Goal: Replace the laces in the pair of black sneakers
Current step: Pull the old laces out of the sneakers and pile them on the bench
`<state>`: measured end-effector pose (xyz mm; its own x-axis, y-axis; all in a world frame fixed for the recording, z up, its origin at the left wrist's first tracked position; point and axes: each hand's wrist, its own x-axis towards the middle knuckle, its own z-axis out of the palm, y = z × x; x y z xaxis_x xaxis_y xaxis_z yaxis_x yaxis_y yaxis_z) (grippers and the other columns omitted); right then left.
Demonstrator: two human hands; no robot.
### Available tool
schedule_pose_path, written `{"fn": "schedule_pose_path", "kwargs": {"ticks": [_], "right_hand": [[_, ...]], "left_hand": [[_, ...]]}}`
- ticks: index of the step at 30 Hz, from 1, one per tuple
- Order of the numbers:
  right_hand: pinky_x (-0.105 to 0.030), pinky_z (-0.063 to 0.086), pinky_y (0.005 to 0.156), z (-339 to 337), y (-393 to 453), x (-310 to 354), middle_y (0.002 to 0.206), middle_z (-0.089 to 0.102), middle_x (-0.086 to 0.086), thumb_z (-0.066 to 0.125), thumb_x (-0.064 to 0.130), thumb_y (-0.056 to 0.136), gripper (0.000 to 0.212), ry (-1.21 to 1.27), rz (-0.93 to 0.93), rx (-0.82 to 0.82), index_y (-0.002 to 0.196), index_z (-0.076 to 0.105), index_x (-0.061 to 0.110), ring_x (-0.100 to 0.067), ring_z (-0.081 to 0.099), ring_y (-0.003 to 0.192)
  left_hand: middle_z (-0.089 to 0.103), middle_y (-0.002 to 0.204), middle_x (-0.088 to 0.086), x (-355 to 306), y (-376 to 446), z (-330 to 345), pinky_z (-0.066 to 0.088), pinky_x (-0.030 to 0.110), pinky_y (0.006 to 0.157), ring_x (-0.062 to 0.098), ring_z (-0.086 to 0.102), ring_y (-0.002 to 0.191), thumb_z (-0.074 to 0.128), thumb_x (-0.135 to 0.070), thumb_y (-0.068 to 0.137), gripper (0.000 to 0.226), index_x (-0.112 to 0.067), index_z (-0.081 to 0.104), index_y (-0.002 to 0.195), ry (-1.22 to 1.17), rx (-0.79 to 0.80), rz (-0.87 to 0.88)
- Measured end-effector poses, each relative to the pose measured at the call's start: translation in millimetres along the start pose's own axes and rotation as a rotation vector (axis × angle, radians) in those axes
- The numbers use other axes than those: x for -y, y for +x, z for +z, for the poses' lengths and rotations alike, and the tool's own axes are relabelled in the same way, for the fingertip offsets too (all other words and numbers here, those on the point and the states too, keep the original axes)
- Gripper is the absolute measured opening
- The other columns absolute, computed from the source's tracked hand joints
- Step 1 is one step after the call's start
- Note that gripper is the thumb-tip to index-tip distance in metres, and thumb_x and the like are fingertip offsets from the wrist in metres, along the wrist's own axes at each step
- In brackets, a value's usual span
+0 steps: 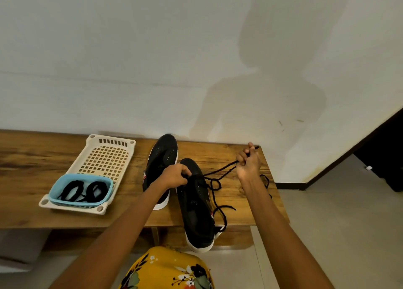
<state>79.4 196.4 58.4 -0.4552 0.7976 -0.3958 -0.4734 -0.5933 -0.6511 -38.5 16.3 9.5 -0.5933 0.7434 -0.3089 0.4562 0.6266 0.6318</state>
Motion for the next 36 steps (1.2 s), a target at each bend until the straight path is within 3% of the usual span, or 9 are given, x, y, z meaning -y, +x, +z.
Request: {"fn": "schedule_pose_path", "kwargs": {"ticks": [6, 12, 16, 20, 22, 25, 27, 30, 36], "right_hand": [[-0.016, 0.022, 0.033, -12, 2, 3, 0.063, 0.037, 0.002, 0.034, 0.018, 0.104, 0.024, -0.169, -0.094, -0.036, 0.095, 0.056, 0.015, -0.002, 0.027, 0.036], [-0.024, 0.032, 0.053, -49, 9, -29, 0.068, 0.045, 0.004, 0.039, 0.021, 0.102, 0.03, -1.055, -0.259, -0.007, 0.111, 0.064, 0.008, -0.01, 0.04, 0.058], [-0.032, 0.039, 0.072, -65, 11, -32, 0.092, 0.06, -0.01, 0.037, 0.022, 0.102, 0.034, -1.315, -0.338, -0.111, 0.113, 0.062, 0.001, -0.024, 0.055, 0.085], [-0.031, 0.037, 0.061, -74, 11, -37, 0.079, 0.056, -0.011, 0.042, 0.013, 0.098, 0.027, -1.772, -0.084, 0.183, 0.091, 0.063, -0.002, -0.029, 0.056, 0.083], [-0.034, 0.045, 0.071, -76, 8, -51, 0.087, 0.058, -0.013, 0.045, 0.014, 0.097, 0.023, -1.904, -0.044, 0.283, 0.087, 0.062, 0.003, -0.028, 0.056, 0.095], [-0.033, 0.04, 0.094, -72, -6, -71, 0.125, 0.052, -0.012, 0.048, 0.015, 0.096, 0.031, -1.884, -0.361, 0.344, 0.126, 0.056, 0.01, -0.026, 0.046, 0.12], [-0.026, 0.039, 0.088, -61, -19, -80, 0.119, 0.053, -0.007, 0.049, 0.017, 0.096, 0.03, -1.768, -0.544, 0.468, 0.125, 0.058, 0.013, -0.02, 0.047, 0.115], [-0.029, 0.043, 0.091, -43, -26, -90, 0.119, 0.057, -0.004, 0.054, 0.028, 0.095, 0.032, -1.764, -0.465, 0.591, 0.124, 0.061, 0.016, -0.016, 0.05, 0.113], [-0.028, 0.038, 0.074, -20, -23, -87, 0.106, 0.061, -0.007, 0.057, 0.024, 0.093, 0.021, -1.976, -0.519, 0.683, 0.104, 0.07, 0.012, -0.024, 0.058, 0.099]], "left_hand": [[0.061, 0.121, 0.004, 2, -4, 10, 0.046, 0.026, 0.088, 0.018, 0.058, 0.109, 0.057, -0.001, 0.086, 0.034, -0.012, 0.064, 0.117, 0.003, -0.019, -0.009], [0.064, 0.102, 0.011, -8, 0, 25, 0.054, 0.032, 0.078, 0.025, 0.063, 0.091, 0.058, -0.002, 0.085, 0.017, -0.005, 0.069, 0.098, 0.248, -0.149, -0.016], [0.066, 0.082, 0.01, -10, 1, 24, 0.051, 0.031, 0.069, 0.023, 0.064, 0.077, 0.062, -0.02, 0.088, 0.017, -0.004, 0.066, 0.082, 0.237, -0.205, -0.018], [0.06, 0.075, 0.007, -5, -1, 31, 0.048, 0.032, 0.063, 0.023, 0.062, 0.074, 0.052, -0.022, 0.095, 0.021, -0.005, 0.059, 0.086, 0.095, -0.327, -0.03], [0.055, 0.072, 0.005, -5, -1, 30, 0.04, 0.03, 0.058, 0.024, 0.059, 0.072, 0.043, -0.021, 0.098, 0.023, -0.007, 0.054, 0.084, -0.007, -0.37, -0.083], [0.055, 0.076, 0.007, -9, -1, 28, 0.037, 0.031, 0.061, 0.022, 0.054, 0.072, 0.037, -0.027, 0.099, 0.029, -0.01, 0.05, 0.08, -0.129, -0.356, -0.177], [0.06, 0.083, 0.009, -10, -1, 28, 0.039, 0.031, 0.064, 0.022, 0.055, 0.074, 0.035, -0.031, 0.099, 0.031, -0.009, 0.052, 0.086, -0.176, -0.331, -0.217], [0.061, 0.095, 0.01, -12, -2, 28, 0.039, 0.032, 0.067, 0.024, 0.056, 0.083, 0.037, -0.035, 0.099, 0.032, -0.008, 0.05, 0.108, -0.173, -0.316, -0.235], [0.063, 0.093, 0.006, -3, -11, 31, 0.042, 0.028, 0.067, 0.02, 0.06, 0.083, 0.051, -0.027, 0.094, 0.021, -0.012, 0.051, 0.109, -0.1, -0.298, -0.086]]}}
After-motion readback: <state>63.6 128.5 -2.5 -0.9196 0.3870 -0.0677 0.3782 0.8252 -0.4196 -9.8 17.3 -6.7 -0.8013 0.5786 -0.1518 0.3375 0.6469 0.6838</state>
